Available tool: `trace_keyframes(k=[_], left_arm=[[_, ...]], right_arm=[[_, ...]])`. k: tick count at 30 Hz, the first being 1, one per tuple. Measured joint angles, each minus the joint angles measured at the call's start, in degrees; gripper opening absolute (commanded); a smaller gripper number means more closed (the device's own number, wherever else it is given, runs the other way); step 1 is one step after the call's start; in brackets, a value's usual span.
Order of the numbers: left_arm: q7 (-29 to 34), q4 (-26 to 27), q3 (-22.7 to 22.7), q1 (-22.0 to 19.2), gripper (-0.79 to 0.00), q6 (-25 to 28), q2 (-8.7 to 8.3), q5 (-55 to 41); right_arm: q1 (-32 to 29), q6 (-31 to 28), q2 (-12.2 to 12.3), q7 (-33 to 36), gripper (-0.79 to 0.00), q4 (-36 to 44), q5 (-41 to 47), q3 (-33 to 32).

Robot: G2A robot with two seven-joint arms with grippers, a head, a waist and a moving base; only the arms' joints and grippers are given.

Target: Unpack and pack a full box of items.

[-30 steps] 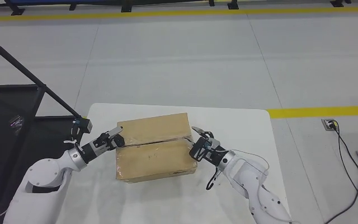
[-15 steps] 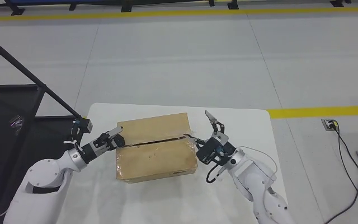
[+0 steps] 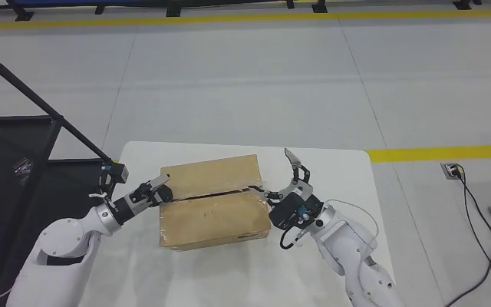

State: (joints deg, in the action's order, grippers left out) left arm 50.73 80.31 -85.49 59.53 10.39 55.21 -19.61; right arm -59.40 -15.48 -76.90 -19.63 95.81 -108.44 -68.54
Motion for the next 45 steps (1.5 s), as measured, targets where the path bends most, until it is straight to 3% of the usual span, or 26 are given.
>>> trace_keyframes(k=[14, 20, 23, 25, 28, 30, 36, 41, 45], left_arm=[[-2.4, -0.54, 1.87, -0.34, 0.0, -1.54, 0.18, 2.71], [-2.65, -0.7, 2.16, -0.42, 0.0, -1.7, 0.23, 2.72], [-2.82, -0.47, 2.09, -0.26, 0.0, -1.62, 0.24, 2.45], [-2.96, -0.25, 2.03, -0.11, 0.0, -1.53, 0.25, 2.23], [-3.23, 0.06, 1.99, 0.12, 0.0, -1.38, 0.27, 1.9], [-3.54, 0.26, 1.95, 0.29, 0.0, -1.16, 0.3, 1.62], [-4.03, 0.65, 1.71, 0.77, 0.0, -0.81, 0.33, 1.03], [-4.01, 0.79, 1.55, 1.01, 0.0, -0.72, 0.34, 0.65], [-3.98, 0.87, 1.47, 1.07, 0.0, -0.77, 0.32, 0.77]], right_arm=[[-1.67, 0.05, 0.34, 1.19, 0.0, 0.3, 1.0, -1.14], [-2.39, 2.57, 0.52, -2.07, 0.0, 0.93, 0.85, -1.81], [-2.03, -1.35, 0.36, -8.84, 0.0, 0.48, 5.34, 0.1], [-1.12, -7.12, 0.21, -12.66, 0.0, -1.65, 9.46, 2.24], [1.27, -18.1, 0.19, -9.69, 0.0, -6.07, 13.71, 4.76], [2.8, -21.67, 0.16, -5.28, 0.0, -7.55, 14.57, 5.25], [1.92, -20.24, 1.12, 4.44, 0.0, -6.21, 9.16, 2.92], [-1.62, -20.2, 2.19, 0.14, 0.0, -3.05, 6.19, 0.18], [-1.53, -20.09, 2.16, 0.74, 0.0, -3.13, 6.4, 0.24]])
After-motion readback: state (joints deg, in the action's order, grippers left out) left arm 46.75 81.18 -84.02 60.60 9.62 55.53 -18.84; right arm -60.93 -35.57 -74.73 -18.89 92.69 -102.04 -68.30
